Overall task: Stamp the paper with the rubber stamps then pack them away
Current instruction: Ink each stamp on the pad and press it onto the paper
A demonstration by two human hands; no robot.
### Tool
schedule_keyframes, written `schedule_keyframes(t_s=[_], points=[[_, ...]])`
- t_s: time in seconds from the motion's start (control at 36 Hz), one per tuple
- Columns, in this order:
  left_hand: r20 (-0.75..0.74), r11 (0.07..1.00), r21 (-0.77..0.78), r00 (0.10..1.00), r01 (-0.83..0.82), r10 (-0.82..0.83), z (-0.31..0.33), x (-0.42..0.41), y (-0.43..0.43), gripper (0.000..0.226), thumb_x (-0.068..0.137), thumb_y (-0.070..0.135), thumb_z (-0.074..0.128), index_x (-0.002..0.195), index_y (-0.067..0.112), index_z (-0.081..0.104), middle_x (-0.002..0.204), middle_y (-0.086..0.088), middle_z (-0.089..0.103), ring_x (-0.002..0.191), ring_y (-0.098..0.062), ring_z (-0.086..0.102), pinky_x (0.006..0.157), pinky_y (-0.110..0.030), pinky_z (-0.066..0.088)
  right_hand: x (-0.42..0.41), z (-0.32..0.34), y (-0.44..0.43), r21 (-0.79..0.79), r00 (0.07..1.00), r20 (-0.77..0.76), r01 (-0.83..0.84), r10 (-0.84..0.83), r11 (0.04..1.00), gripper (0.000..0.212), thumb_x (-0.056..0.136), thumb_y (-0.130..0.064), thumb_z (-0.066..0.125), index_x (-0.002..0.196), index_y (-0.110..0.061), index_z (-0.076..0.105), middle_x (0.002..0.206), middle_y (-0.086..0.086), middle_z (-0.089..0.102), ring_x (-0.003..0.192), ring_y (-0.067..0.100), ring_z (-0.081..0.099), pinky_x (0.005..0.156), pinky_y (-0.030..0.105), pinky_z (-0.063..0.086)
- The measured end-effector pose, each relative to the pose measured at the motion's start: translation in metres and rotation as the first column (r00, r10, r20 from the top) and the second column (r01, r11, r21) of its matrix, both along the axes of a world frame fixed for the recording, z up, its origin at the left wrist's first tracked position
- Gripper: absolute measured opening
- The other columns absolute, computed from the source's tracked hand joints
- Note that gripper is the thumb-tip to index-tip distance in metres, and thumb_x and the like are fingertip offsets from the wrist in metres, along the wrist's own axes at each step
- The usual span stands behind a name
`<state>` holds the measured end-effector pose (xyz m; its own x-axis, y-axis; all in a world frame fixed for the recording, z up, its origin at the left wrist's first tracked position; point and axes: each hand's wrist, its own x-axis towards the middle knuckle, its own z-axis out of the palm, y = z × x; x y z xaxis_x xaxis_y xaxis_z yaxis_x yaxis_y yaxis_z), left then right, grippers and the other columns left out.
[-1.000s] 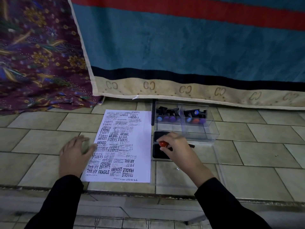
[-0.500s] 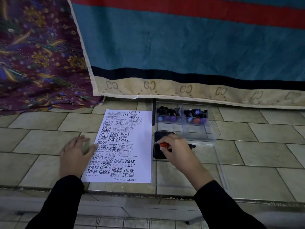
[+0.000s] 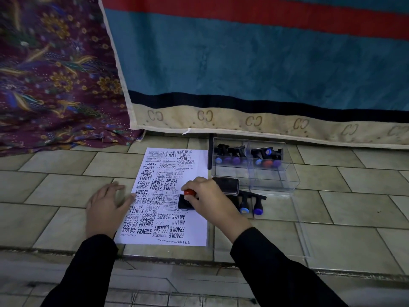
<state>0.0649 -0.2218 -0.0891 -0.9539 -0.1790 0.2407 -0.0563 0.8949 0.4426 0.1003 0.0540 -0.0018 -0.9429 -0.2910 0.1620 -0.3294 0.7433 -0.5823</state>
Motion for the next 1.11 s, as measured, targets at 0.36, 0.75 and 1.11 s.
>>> schedule_keyframes(t_s=[0.36, 0.75, 1.11], points=[[-0.011, 1.0, 0.012, 1.0, 0.001, -0.001, 0.002, 0.001, 0.002, 0.039, 0.084, 0.043, 0.072, 0.113, 0.016, 0.067, 0.132, -0.005, 0.058, 0.122, -0.03, 0.051, 0.108, -0.047, 0.034, -0.007, -0.008, -0.005, 0.021, 1.0, 0.014, 0.004, -0.005, 1.0, 0.026, 0.092, -0.017, 0.057, 0.117, -0.016, 0.063, 0.109, 0.008, 0.06, 0.089, 0.025, 0.06, 0.079, 0.029, 0.047], [-0.01, 1.0, -0.01, 1.0, 0.009, -0.009, -0.001, 0.0, 0.001, 0.039, 0.086, 0.043, 0.07, 0.115, 0.017, 0.066, 0.134, -0.006, 0.057, 0.123, -0.03, 0.051, 0.108, -0.048, 0.033, -0.008, -0.012, -0.007, -0.014, 0.999, -0.004, 0.035, -0.035, 0.999, 0.021, 0.089, -0.012, 0.06, 0.109, -0.015, 0.066, 0.104, 0.008, 0.063, 0.091, 0.023, 0.06, 0.075, 0.024, 0.046], [0.0, 1.0, -0.016, 1.0, 0.019, -0.019, 0.002, 0.001, 0.0, 0.04, 0.086, 0.044, 0.069, 0.115, 0.017, 0.066, 0.135, -0.007, 0.058, 0.125, -0.029, 0.05, 0.109, -0.048, 0.033, -0.005, 0.001, 0.022, -0.225, 0.967, -0.141, 0.18, -0.214, 0.958, 0.02, 0.087, -0.013, 0.063, 0.107, -0.015, 0.066, 0.101, 0.005, 0.064, 0.081, 0.014, 0.062, 0.079, 0.022, 0.052]])
